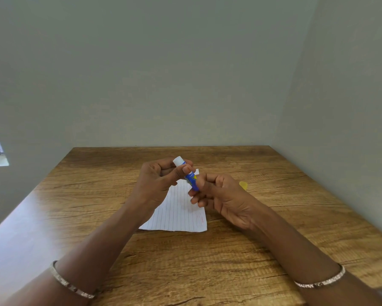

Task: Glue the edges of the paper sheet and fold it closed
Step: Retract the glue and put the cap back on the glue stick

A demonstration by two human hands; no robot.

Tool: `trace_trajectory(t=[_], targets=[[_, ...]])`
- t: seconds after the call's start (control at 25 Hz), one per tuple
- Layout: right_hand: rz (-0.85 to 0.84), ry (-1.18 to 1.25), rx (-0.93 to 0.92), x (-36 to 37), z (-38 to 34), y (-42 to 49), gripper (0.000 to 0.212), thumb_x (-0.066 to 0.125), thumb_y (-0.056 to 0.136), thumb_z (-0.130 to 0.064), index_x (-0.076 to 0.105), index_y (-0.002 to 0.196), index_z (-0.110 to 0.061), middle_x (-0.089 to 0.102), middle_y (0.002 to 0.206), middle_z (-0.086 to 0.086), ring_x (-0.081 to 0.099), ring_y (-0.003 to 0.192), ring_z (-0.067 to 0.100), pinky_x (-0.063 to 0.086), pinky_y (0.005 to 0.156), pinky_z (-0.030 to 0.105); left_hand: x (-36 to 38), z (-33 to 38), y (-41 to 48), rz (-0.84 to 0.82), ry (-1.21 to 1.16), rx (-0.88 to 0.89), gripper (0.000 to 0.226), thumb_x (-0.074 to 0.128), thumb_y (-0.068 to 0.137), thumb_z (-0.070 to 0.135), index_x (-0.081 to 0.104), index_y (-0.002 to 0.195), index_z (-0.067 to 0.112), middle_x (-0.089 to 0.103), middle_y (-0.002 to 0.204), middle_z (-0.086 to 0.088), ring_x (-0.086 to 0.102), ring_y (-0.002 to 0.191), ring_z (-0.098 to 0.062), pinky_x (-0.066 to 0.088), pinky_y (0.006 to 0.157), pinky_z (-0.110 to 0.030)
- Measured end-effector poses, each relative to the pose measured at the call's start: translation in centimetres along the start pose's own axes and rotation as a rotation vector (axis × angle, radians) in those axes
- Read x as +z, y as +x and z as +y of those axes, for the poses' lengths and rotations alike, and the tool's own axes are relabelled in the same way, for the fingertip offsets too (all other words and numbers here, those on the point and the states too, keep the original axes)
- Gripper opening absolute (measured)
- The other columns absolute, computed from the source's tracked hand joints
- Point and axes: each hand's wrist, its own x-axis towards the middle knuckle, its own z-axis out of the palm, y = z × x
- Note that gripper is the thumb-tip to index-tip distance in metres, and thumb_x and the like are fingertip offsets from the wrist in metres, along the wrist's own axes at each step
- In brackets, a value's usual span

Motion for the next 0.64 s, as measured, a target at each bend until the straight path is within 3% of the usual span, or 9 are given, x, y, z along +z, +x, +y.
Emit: trace_trajectory(t=[0.12,0.32,0.4,0.56,0.64], targets=[[-0.05,0.003,0.045,0.15,-0.1,-0.11,0.039,0.054,0.1,-0.032,0.069,0.116,-0.001,0.075,0.092,0.018,0.073,0.075,0.019,0.059,0.065,0.022,-0.15,0.0,-0.04,0.007,-0.014,0.0,0.027,0.069,0.075,0.037,0.075,0.096,0.021,0.08,0.09,0.008,0.072,0.082,-0.002,0.048,0.071,-0.02],[0.005,-0.096,-0.026,-0.18,0.42,0.06,0.017,0.072,0.088,-0.01,0.068,0.103,-0.004,0.073,0.083,0.008,0.068,0.073,0.014,0.055,0.068,0.022,0.04,0.11,-0.14,-0.03,0.023,0.0,0.028,0.069,0.075,0.04,0.075,0.097,0.023,0.08,0.093,0.007,0.073,0.088,-0.005,0.048,0.074,-0.023],[0.032,-0.162,-0.02,-0.18,0.5,0.12,0.018,0.077,0.084,-0.004,0.067,0.099,-0.008,0.07,0.078,0.001,0.065,0.072,0.011,0.052,0.069,0.025,0.18,0.04,-0.2,-0.036,0.032,-0.001,0.028,0.069,0.076,0.04,0.076,0.097,0.023,0.08,0.094,0.006,0.073,0.09,-0.006,0.048,0.074,-0.023],[-0.016,-0.041,0.02,0.03,0.11,0.04,0.04,0.069,0.088,-0.024,0.063,0.119,0.0,0.073,0.088,0.013,0.067,0.074,0.017,0.056,0.068,0.024,0.0,0.07,-0.11,-0.006,0.024,0.0,0.027,0.068,0.075,0.04,0.075,0.095,0.024,0.08,0.09,0.009,0.073,0.087,-0.003,0.048,0.072,-0.022],[0.007,0.007,0.044,-0.02,-0.12,0.02,0.036,0.06,0.095,-0.03,0.065,0.117,-0.002,0.074,0.09,0.016,0.07,0.075,0.018,0.058,0.068,0.023,-0.23,0.12,0.03,0.029,0.011,-0.003,0.027,0.068,0.074,0.041,0.075,0.095,0.025,0.08,0.089,0.01,0.073,0.085,-0.003,0.048,0.071,-0.022]])
